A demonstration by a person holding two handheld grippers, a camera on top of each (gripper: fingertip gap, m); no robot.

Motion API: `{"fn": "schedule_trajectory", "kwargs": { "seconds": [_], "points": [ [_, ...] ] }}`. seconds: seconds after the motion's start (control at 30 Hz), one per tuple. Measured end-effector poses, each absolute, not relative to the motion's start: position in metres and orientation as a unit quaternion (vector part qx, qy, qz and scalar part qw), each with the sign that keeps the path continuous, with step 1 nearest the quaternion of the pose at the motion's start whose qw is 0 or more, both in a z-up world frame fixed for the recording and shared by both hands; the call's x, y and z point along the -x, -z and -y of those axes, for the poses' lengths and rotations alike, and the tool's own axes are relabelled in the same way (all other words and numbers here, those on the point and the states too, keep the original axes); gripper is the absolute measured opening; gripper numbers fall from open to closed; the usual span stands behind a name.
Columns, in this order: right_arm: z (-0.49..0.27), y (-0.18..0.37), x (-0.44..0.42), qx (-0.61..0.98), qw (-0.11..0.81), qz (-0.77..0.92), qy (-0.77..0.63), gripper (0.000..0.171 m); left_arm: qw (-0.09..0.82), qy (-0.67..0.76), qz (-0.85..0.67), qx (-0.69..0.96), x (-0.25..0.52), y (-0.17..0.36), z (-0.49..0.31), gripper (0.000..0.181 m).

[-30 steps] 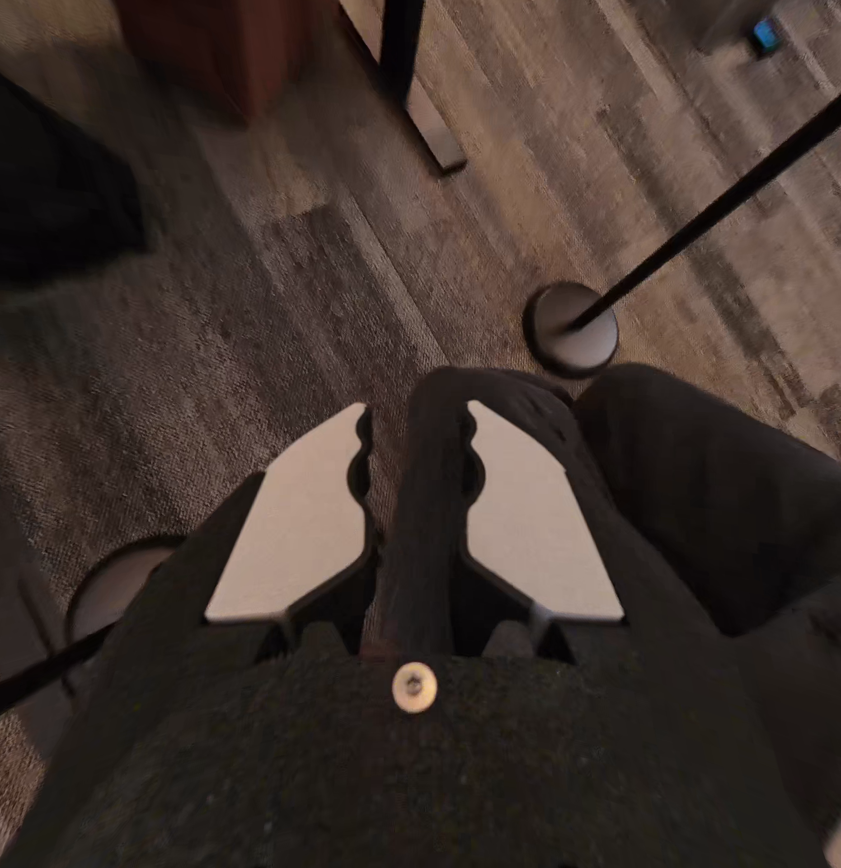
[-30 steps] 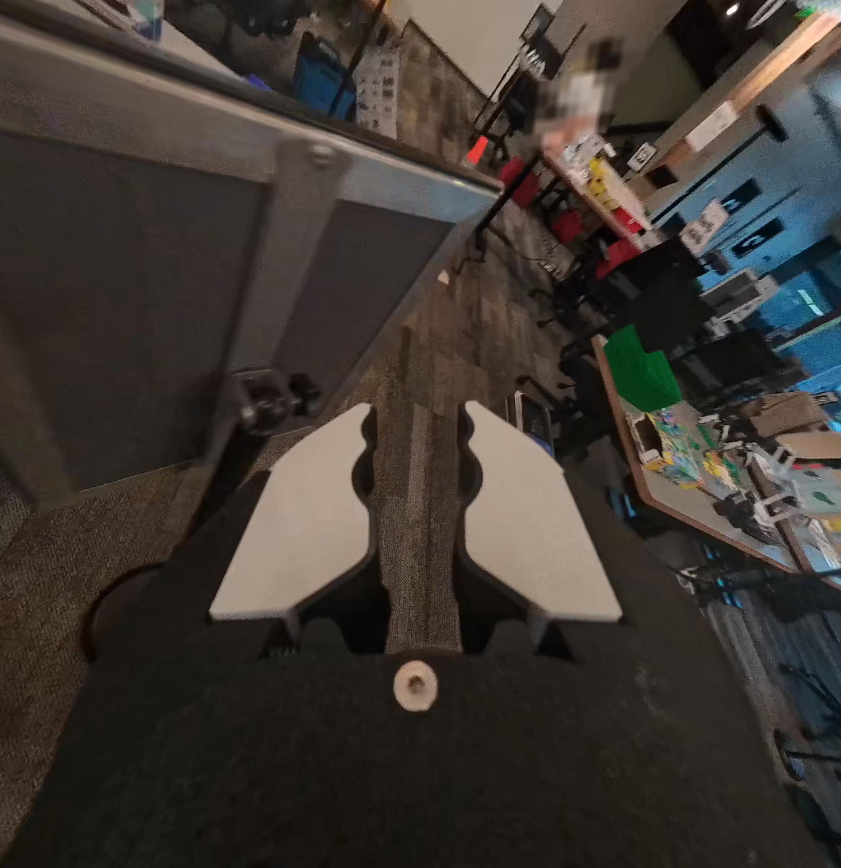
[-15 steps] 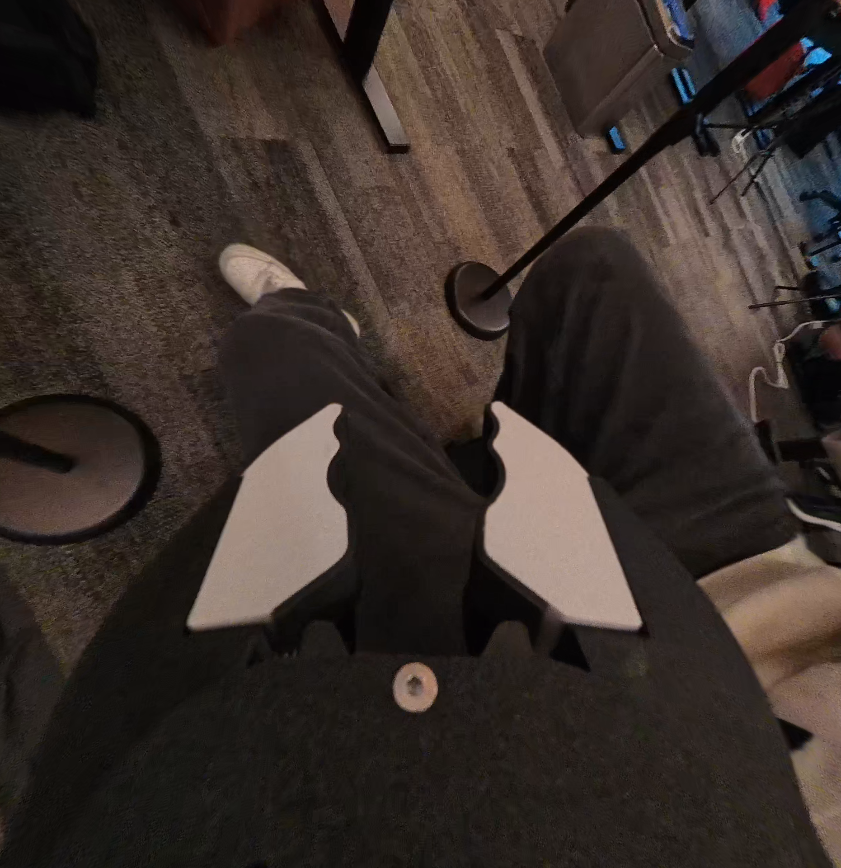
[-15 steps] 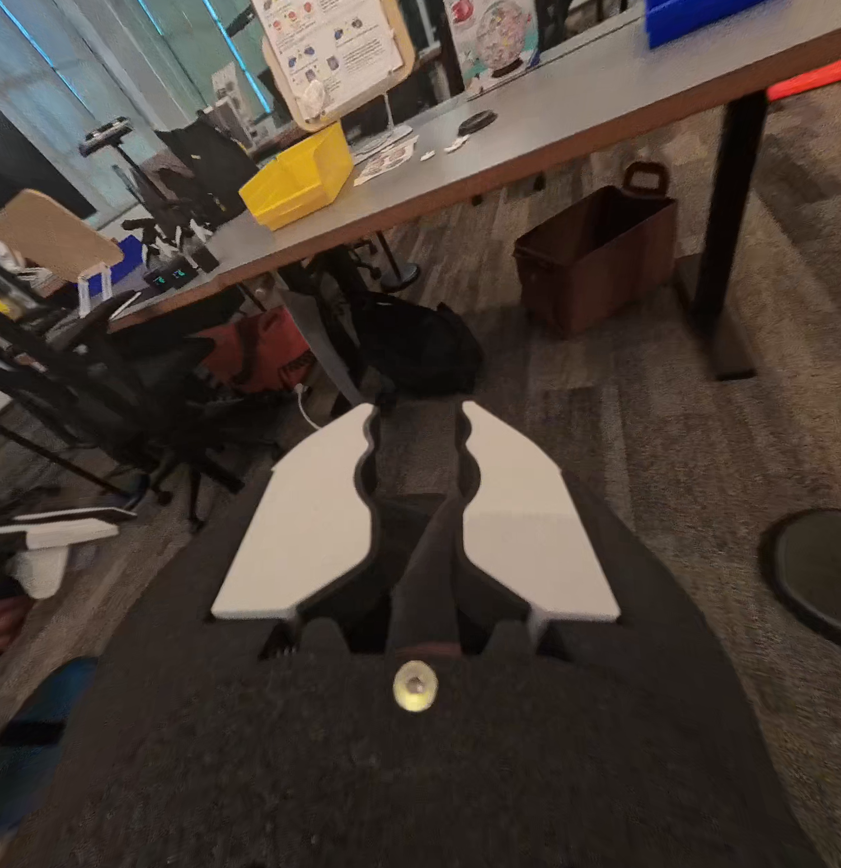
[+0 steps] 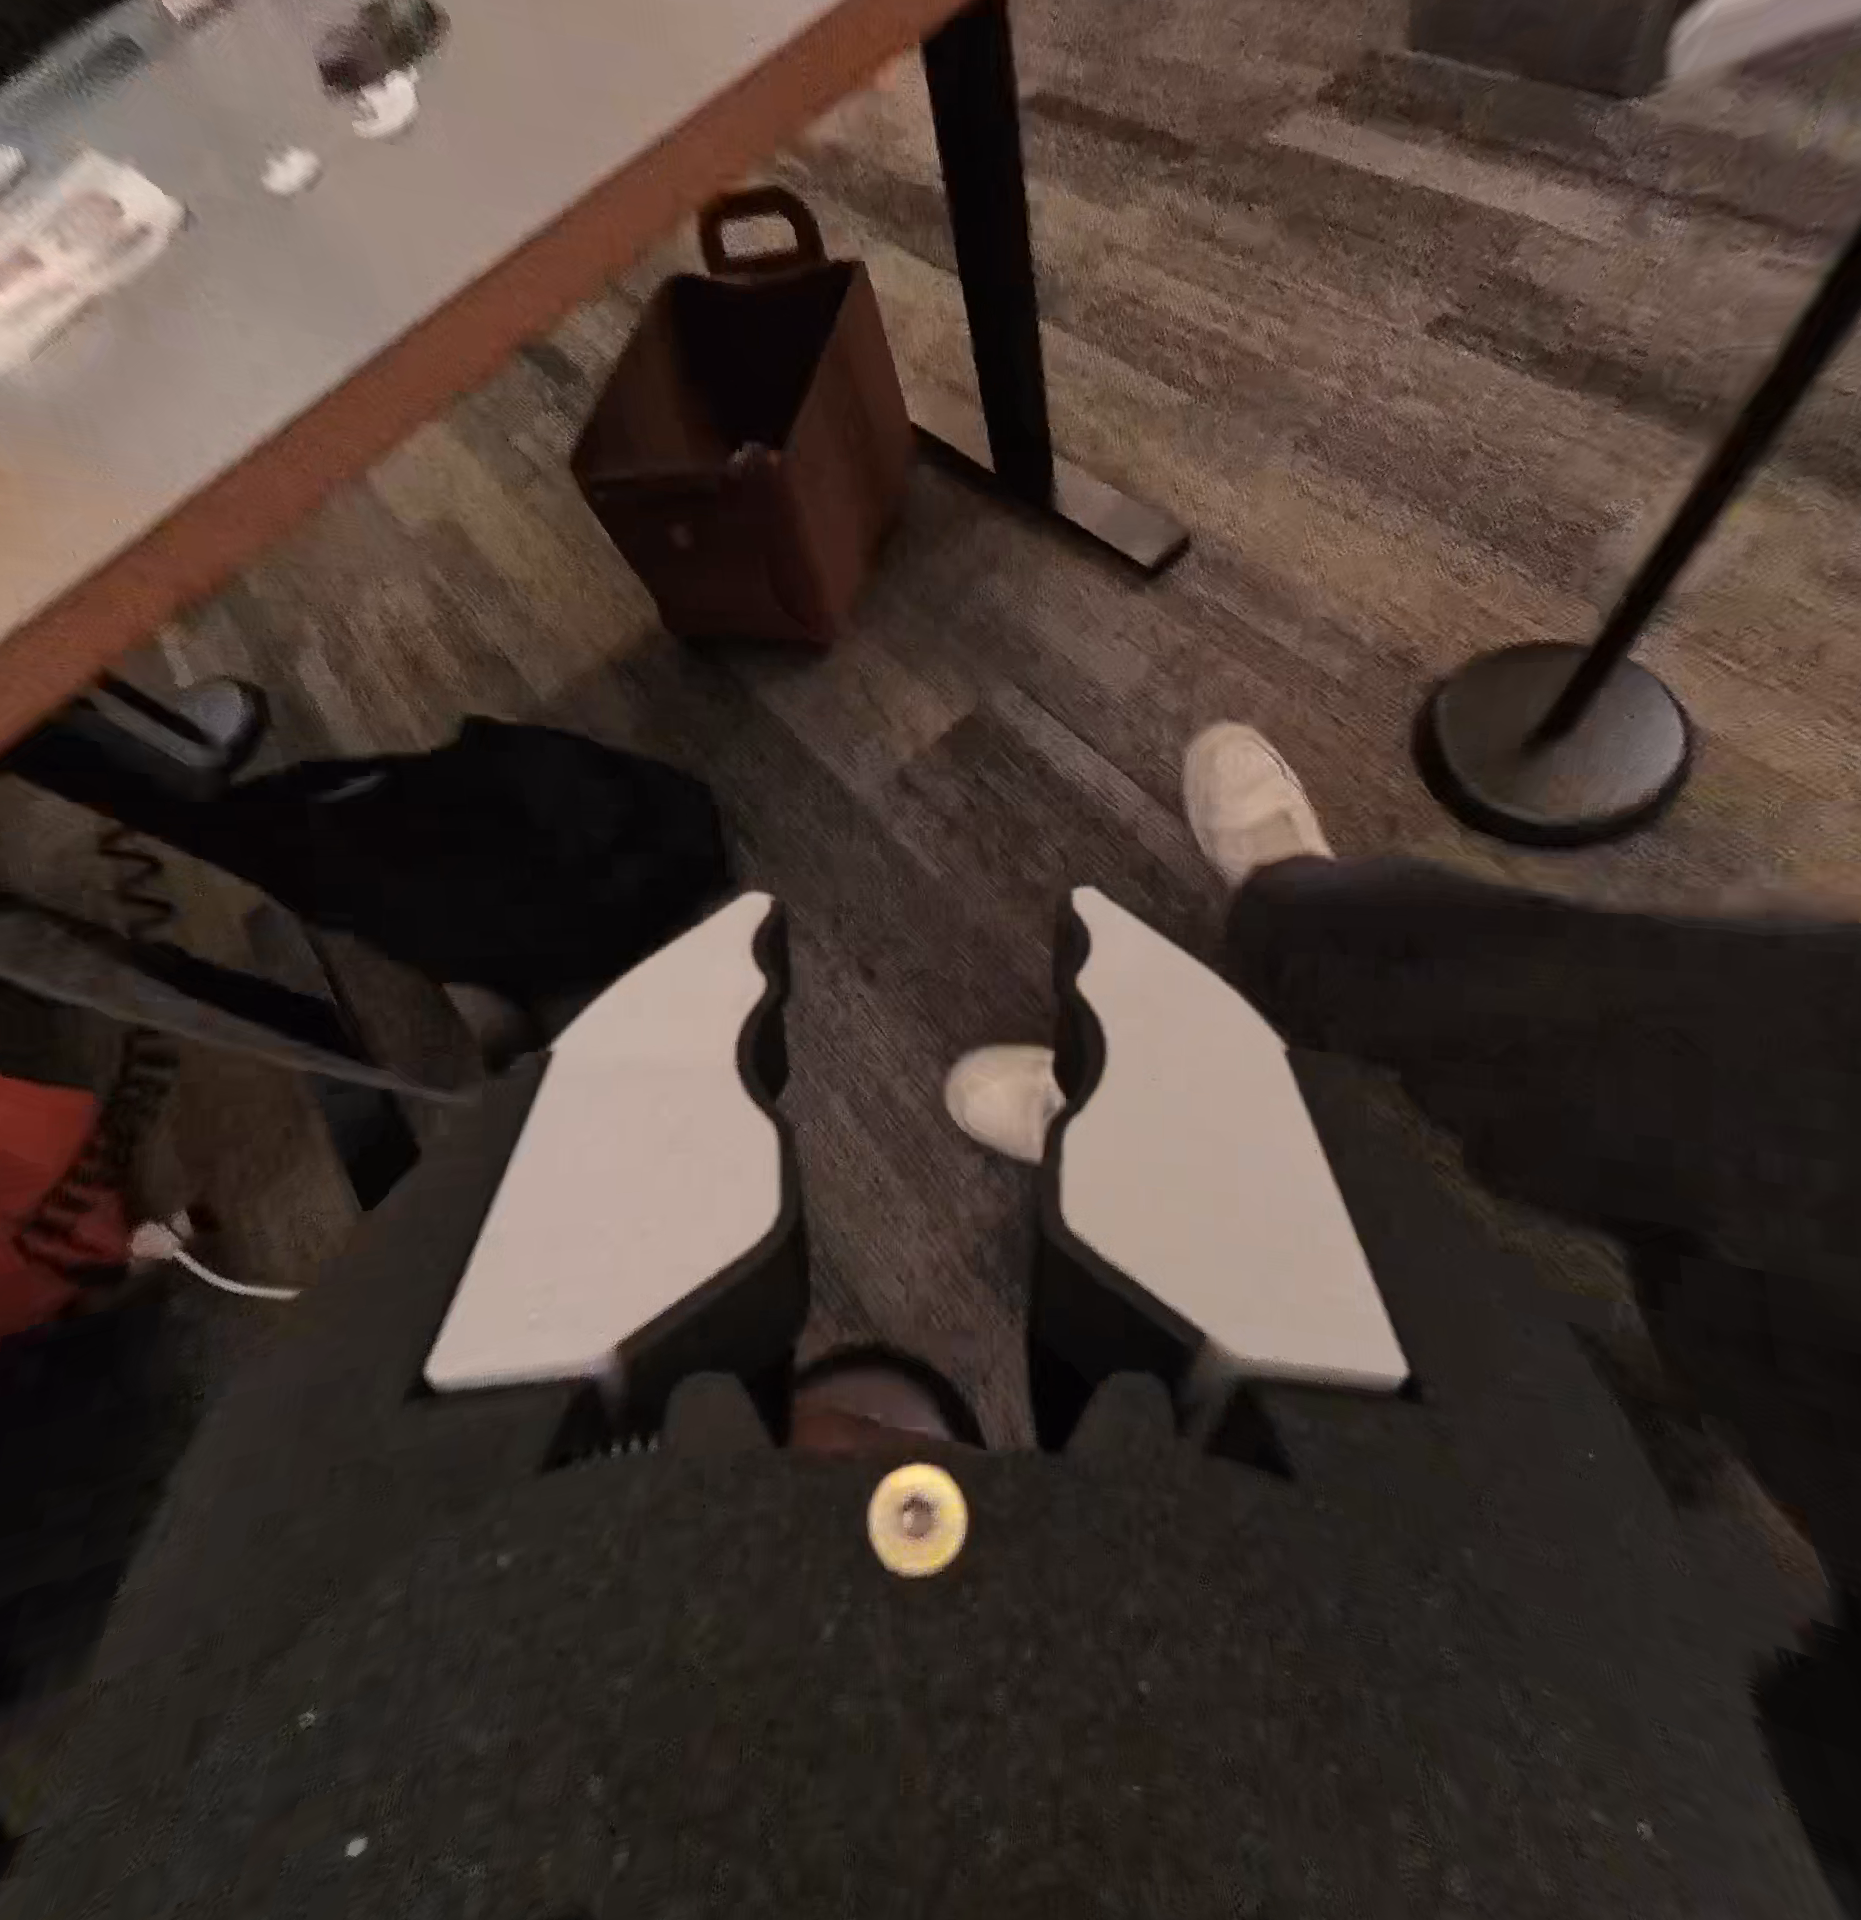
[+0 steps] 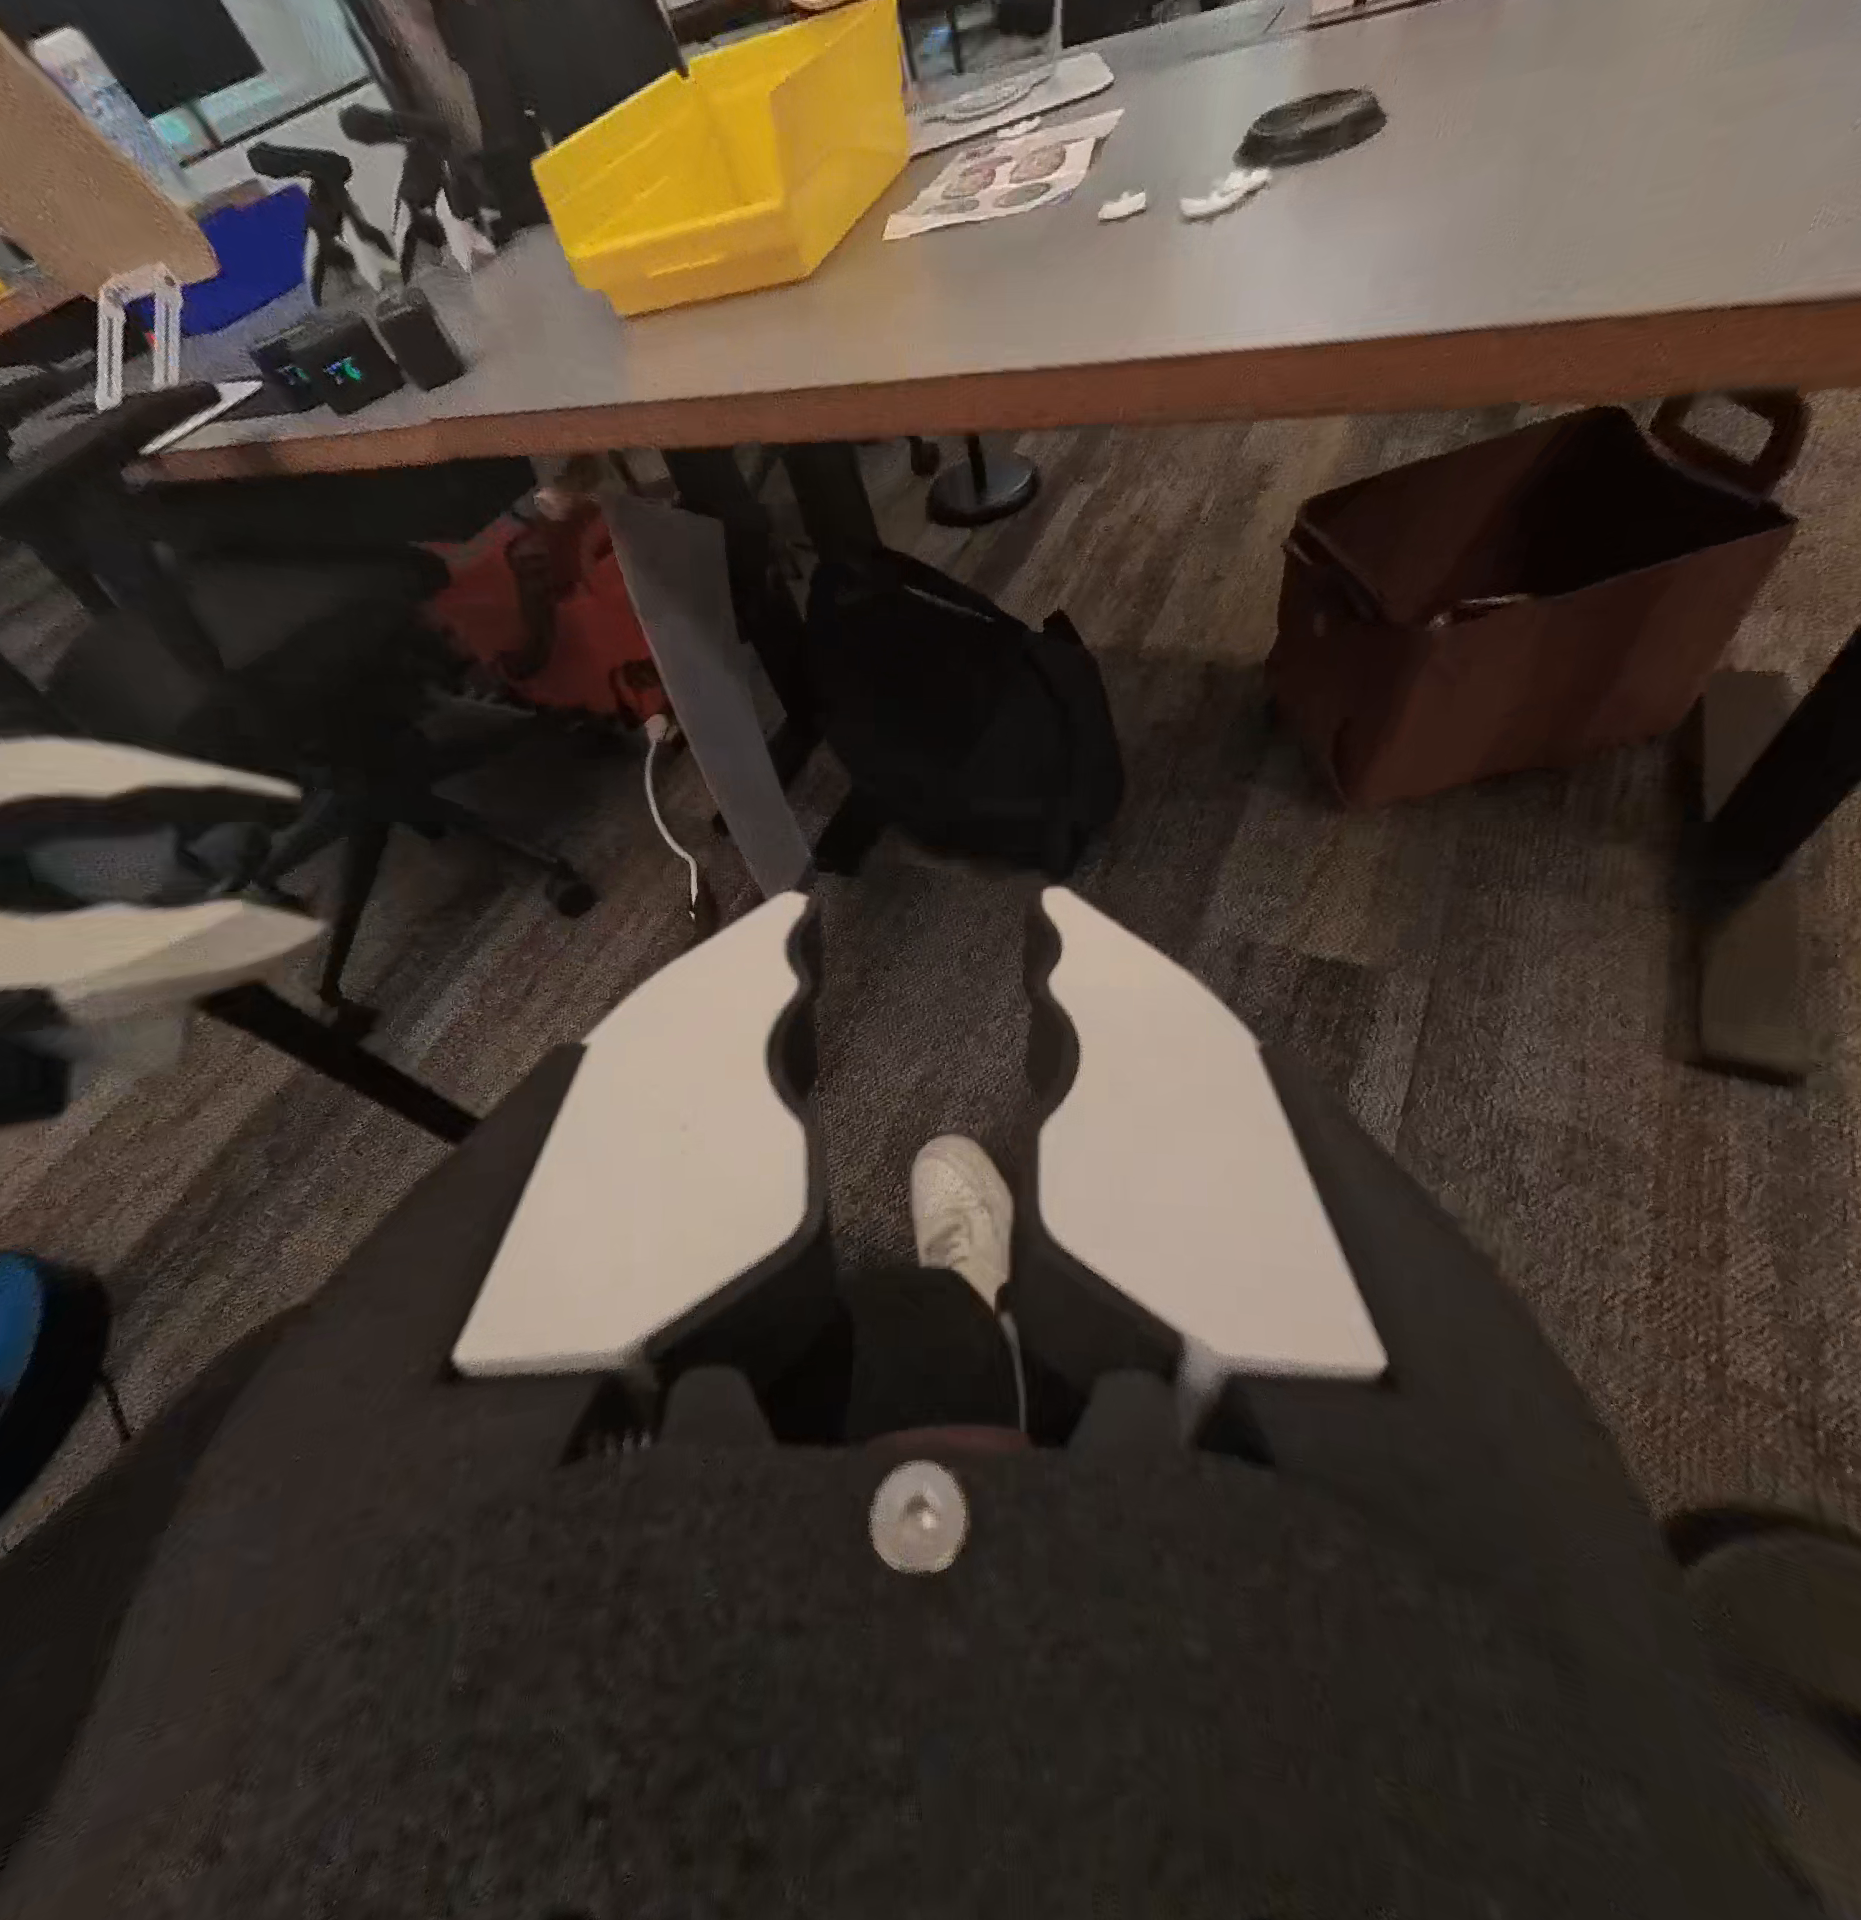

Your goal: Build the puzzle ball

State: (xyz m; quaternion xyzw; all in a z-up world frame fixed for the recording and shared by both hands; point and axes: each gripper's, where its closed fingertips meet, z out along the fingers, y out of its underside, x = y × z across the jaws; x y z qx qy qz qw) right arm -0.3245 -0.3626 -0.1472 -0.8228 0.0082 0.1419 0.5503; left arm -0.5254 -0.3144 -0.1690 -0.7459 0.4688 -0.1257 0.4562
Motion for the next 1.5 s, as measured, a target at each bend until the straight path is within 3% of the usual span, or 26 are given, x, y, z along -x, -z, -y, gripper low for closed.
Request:
{"fn": "schedule_trajectory", "kwargs": {
  "seconds": [0.13, 0.3, 0.57, 0.73, 0.93, 1.13, 1.2, 1.37, 1.5],
  "points": [
    [0.252, 0.124, 0.266, 0.827, 0.54, 0.068, -0.142, 0.043, 0.503, 0.167, -0.404, 0.746, 0.419, 0.136, 0.157, 0.05],
    [0.17, 0.105, 0.202, 0.835, 0.504, 0.115, -0.19, 0.045, 0.428, 0.162, -0.329, 0.826, 0.362, 0.159, -0.011, 0.06],
    [0.106, 0.105, 0.098, 0.837, 0.518, 0.114, -0.137, 0.043, 0.44, 0.197, -0.336, 0.809, 0.332, 0.145, -0.127, 0.061],
    [0.05, 0.109, 0.074, 0.851, 0.487, 0.117, -0.154, 0.042, 0.402, 0.152, -0.396, 0.812, 0.324, 0.178, -0.194, 0.065],
    [0.007, 0.121, 0.084, 0.859, 0.452, 0.097, -0.221, 0.042, 0.363, 0.162, -0.462, 0.792, 0.314, 0.211, -0.252, 0.068],
    [-0.036, 0.134, 0.096, 0.842, 0.45, 0.13, -0.268, 0.039, 0.311, 0.205, -0.526, 0.764, 0.297, 0.218, -0.265, 0.044],
    [-0.055, 0.132, 0.095, 0.837, 0.455, 0.146, -0.268, 0.037, 0.312, 0.207, -0.537, 0.756, 0.297, 0.218, -0.264, 0.026],
    [-0.106, 0.134, 0.108, 0.817, 0.43, 0.176, -0.342, 0.035, 0.322, 0.192, -0.56, 0.739, 0.295, 0.216, -0.25, 0.026],
    [-0.136, 0.13, 0.145, 0.785, 0.386, 0.204, -0.439, 0.035, 0.394, 0.182, -0.592, 0.679, 0.271, 0.184, -0.225, 0.025]
  ]
}}
